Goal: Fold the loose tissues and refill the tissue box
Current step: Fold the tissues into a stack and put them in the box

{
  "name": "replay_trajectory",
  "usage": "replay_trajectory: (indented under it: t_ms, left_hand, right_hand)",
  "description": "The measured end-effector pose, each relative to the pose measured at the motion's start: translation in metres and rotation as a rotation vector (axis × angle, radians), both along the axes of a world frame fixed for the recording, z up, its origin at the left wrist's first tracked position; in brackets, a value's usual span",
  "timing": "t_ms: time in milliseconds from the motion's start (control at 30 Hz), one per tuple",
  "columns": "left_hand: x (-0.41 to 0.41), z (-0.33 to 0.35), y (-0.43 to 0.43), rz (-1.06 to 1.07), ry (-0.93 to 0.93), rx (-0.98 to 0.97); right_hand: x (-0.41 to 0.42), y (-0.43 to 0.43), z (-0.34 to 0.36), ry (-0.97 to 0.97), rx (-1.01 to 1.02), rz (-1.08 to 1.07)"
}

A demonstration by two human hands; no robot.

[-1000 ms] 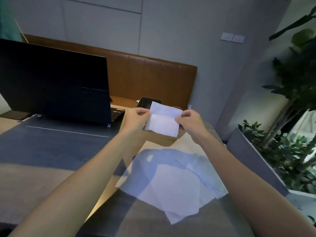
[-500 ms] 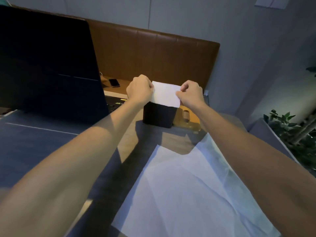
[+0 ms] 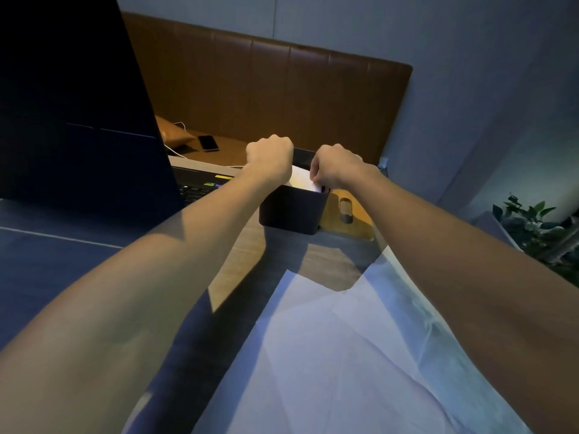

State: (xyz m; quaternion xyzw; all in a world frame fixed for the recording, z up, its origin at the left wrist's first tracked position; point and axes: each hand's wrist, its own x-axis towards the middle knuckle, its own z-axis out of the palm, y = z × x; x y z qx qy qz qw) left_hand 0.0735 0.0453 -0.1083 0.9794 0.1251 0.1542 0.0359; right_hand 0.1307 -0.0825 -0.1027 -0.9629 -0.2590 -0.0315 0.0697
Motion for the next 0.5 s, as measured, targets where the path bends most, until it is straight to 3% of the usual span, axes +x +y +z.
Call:
replay_trajectory:
  t_ms: [233,500]
  left_hand:
    - [-0.001,-0.003,0.001,-0.049,0.045,0.010]
    - [-0.021,0.008,-0.012,-0.050,-0.131,-0.128]
  right_hand:
    - [-0.003,0.000,0.001,-0.059,-0.053,0.037]
    - [-0.014,-0.020,0.002,-0.108,0.142,0.050]
